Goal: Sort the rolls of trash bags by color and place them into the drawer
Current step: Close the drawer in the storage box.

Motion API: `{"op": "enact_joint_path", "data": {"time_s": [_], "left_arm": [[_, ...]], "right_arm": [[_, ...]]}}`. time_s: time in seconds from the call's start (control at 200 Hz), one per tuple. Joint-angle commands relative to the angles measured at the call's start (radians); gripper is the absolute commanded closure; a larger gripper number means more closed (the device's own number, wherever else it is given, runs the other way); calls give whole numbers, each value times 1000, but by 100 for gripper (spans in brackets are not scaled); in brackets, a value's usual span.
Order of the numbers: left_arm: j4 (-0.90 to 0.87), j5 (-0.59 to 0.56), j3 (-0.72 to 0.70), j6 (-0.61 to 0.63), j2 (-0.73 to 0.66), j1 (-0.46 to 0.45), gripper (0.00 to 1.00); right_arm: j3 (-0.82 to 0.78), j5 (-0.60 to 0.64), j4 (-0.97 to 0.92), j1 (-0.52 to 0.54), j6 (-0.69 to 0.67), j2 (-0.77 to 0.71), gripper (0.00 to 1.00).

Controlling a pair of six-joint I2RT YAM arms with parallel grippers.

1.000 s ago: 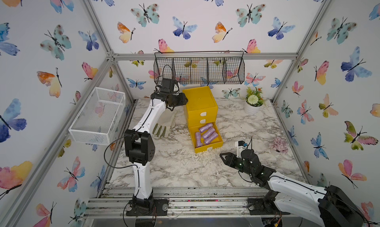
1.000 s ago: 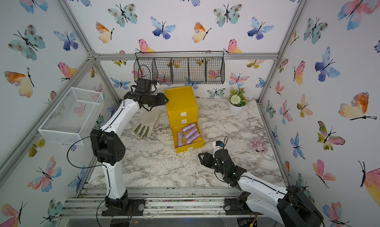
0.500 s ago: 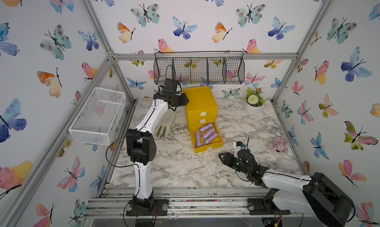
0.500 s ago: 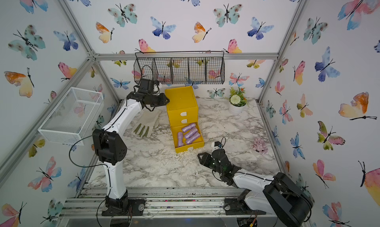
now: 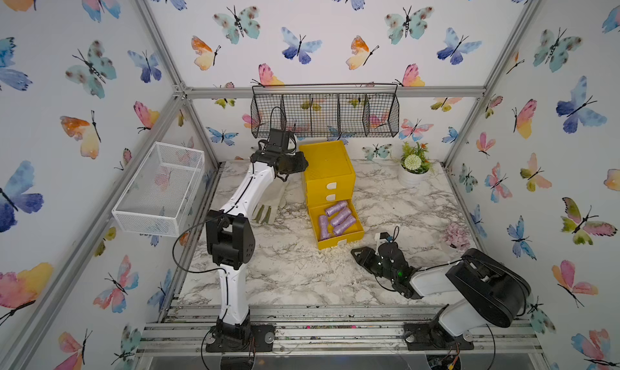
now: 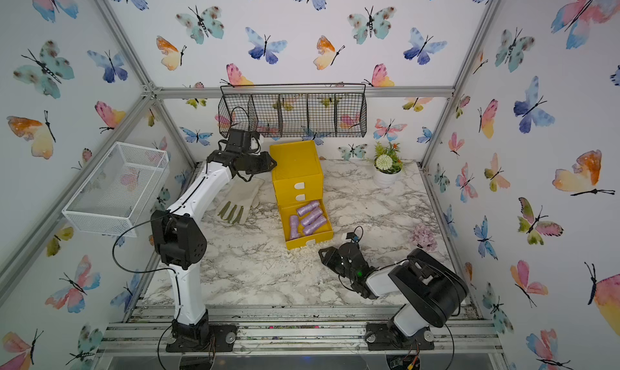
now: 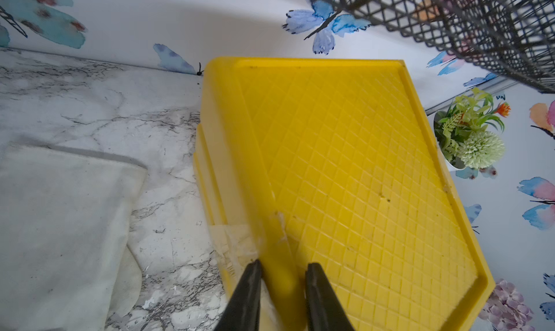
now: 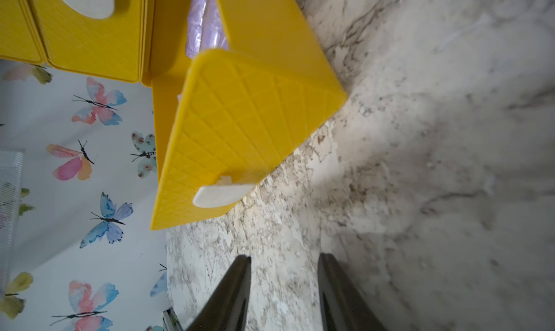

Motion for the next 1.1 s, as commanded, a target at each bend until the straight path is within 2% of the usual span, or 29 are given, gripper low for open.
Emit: {"op": "enact_joint_path", "data": {"time_s": [0.0, 0.23, 0.546, 1.091], "left_arm": [[-68, 16, -29, 24, 21, -22, 74], [-77, 15, -29, 13, 15, -23, 74], [-85, 24, -31, -1, 17, -22, 74], [-89, 41, -25, -5, 27, -22, 74]], "right_arm": [[29, 27, 97, -2, 55, 39, 59], [67, 99, 136, -2, 83, 120, 59], [161, 128, 197, -2, 105, 241, 60], [364, 193, 117, -23, 75, 342, 60]]}}
